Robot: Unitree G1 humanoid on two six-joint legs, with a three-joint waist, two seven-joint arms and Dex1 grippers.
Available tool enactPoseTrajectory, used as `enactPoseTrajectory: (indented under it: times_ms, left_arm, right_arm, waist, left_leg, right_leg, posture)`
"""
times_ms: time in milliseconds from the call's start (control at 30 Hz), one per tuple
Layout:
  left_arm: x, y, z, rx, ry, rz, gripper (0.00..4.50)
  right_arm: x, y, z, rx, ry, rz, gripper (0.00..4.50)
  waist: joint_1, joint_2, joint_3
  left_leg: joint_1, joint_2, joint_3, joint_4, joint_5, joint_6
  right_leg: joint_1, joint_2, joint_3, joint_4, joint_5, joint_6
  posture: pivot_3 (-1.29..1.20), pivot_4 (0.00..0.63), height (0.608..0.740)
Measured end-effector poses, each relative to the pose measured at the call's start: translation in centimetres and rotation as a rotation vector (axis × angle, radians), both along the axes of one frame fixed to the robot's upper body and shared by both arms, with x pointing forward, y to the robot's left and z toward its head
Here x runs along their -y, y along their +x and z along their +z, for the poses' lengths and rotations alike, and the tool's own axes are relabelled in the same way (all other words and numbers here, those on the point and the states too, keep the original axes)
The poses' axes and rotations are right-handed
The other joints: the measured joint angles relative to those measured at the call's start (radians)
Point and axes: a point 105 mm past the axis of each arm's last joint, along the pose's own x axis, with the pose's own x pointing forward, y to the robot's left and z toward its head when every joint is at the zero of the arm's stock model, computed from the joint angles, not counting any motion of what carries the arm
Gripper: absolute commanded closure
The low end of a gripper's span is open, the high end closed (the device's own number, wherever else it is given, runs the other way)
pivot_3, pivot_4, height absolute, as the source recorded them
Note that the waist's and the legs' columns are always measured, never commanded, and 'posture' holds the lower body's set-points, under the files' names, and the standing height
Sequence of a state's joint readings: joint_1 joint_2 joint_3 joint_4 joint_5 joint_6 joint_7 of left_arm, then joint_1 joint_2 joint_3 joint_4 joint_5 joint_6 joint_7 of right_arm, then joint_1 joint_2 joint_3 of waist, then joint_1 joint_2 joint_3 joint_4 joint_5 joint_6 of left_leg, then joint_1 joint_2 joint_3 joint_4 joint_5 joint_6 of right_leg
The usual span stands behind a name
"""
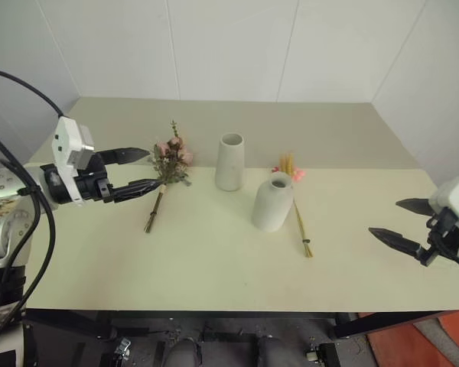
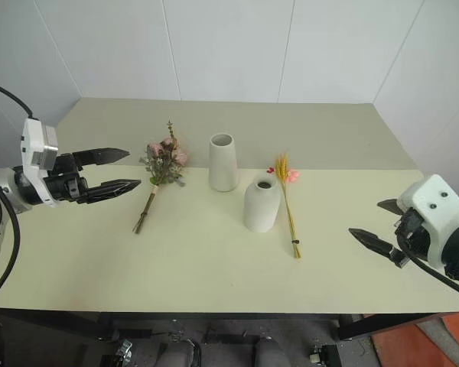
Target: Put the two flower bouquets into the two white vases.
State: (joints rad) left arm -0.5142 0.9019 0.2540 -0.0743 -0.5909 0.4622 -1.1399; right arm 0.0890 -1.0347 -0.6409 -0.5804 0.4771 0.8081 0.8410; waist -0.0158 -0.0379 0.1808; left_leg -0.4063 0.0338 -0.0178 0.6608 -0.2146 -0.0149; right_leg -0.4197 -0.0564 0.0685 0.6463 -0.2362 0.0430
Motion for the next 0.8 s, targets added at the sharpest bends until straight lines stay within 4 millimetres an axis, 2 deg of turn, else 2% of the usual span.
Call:
enactPoseTrajectory:
  times_ms: [300,467,567,633,800]
  left_arm:
    - [0.0,0.0,0.0,0.001,0.001,0.001,0.75]
    - [0.2,-0.1,0.0,0.001,0.006,-0.005,0.75]
    - [1.1,0.2,0.2,0.008,-0.013,-0.038,0.75]
    - [1.5,0.4,0.2,0.005,-0.017,-0.051,0.75]
    - [2.6,1.0,0.4,0.007,-0.014,-0.088,0.75]
  right_arm:
    - [-0.1,0.7,0.2,0.003,-0.002,-0.028,0.23]
    - [-0.8,2.5,0.8,-0.011,0.019,-0.034,0.23]
    - [-1.5,5.2,0.7,-0.041,0.05,-0.053,0.23]
    - [-1.8,7.4,0.0,-0.08,0.078,-0.086,0.23]
    - [-3.7,12.6,-3.0,-0.22,0.16,-0.137,0.23]
  waist:
    - [-0.002,0.0,0.0]
    - [-0.007,0.0,0.0]
    - [-0.014,0.0,0.0]
    - [-0.018,0.0,0.0]
    - [-0.031,0.0,0.0]
  left_leg:
    - [0.0,0.0,0.0,0.0,0.0,0.0]
    - [0.0,0.0,0.0,0.0,0.0,0.0]
    - [0.0,0.0,0.001,0.0,0.0,0.0]
    - [0.0,0.0,0.001,0.0,0.0,0.0]
    - [-0.002,0.0,0.001,0.0,0.0,0.0]
  right_leg:
    - [0.0,0.0,0.0,0.0,0.0,0.0]
    - [0.0,0.0,0.0,0.0,0.0,0.0]
    - [-0.001,0.0,0.001,0.0,0.001,-0.001]
    - [-0.001,0.0,0.001,0.0,0.002,-0.003]
    - [-0.003,0.0,0.001,0.0,0.002,-0.003]
  posture:
    - [0.0,0.15,0.74]
    - [0.0,0.15,0.74]
    - [0.0,0.15,0.74]
    - [0.0,0.15,0.74]
    - [0.0,0.15,0.74]
